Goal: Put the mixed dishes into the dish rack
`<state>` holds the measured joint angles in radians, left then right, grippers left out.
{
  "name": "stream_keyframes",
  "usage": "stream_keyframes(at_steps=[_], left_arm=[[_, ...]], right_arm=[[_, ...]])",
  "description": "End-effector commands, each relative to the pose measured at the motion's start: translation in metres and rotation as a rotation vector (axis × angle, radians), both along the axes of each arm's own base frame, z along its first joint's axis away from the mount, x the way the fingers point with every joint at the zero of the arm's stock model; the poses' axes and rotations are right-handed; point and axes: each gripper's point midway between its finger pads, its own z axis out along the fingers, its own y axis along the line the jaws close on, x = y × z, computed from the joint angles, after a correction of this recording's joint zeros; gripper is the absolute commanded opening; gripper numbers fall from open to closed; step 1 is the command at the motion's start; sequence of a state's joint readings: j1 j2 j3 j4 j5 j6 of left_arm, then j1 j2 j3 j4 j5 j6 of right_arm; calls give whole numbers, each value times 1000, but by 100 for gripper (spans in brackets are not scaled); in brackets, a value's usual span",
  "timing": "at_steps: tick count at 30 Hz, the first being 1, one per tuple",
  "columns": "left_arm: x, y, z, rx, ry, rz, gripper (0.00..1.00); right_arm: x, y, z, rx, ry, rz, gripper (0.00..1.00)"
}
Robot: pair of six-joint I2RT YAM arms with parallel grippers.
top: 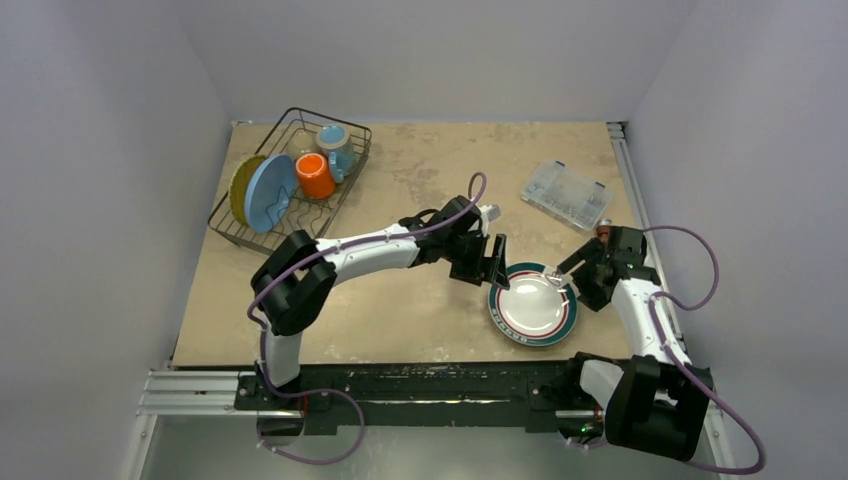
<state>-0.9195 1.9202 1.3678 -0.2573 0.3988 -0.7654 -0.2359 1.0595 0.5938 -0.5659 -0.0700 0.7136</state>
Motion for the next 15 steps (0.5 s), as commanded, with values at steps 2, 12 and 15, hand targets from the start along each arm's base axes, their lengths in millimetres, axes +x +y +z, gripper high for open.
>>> stream_keyframes(at_steps=[2, 12, 15], left_arm=[[7, -16, 19, -42, -52, -30, 69], [5, -20, 1, 80, -94, -51, 44], [8, -13, -9, 139, -105, -14, 57]], right_arm=[[4, 8, 2, 42, -23, 19, 74], [3, 10, -6, 50, -12, 35, 73], [3, 10, -6, 49, -14, 33, 73]])
